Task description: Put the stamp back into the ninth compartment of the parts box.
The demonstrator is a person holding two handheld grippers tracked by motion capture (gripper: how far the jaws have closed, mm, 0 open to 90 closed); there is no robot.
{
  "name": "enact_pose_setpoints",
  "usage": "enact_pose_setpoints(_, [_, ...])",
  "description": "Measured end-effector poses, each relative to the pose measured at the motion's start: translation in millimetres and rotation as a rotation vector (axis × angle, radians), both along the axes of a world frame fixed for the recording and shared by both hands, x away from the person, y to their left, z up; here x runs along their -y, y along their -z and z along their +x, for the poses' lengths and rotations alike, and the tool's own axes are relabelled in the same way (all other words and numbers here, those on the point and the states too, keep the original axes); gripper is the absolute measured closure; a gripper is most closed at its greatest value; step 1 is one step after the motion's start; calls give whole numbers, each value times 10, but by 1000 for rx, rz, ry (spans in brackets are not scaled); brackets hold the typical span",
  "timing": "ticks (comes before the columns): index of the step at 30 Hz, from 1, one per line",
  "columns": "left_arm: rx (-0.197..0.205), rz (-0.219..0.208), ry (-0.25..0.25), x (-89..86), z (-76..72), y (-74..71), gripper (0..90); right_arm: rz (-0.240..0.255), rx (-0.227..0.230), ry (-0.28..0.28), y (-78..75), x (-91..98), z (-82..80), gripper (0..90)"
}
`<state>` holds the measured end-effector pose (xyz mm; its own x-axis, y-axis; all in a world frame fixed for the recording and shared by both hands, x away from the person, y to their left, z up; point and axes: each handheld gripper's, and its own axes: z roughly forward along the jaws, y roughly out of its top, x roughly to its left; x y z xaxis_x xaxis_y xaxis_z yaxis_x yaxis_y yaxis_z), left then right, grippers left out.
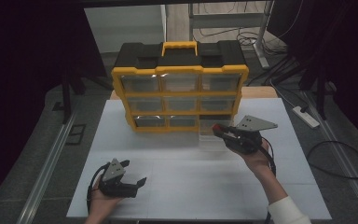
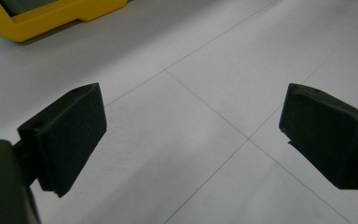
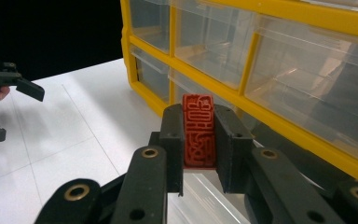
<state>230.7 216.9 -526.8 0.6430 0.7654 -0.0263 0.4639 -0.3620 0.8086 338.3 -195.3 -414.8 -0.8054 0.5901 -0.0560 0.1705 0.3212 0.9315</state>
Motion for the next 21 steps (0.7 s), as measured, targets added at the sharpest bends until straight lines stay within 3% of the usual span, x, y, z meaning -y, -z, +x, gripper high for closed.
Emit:
enact_pose_setpoints(16, [-2,1,0,3,-1,1,73,7,8,44,-6,57,149,755])
enact_pose_setpoints(21, [-1,1,1,2,-2,1,73,-1,13,85,13,82,230,755])
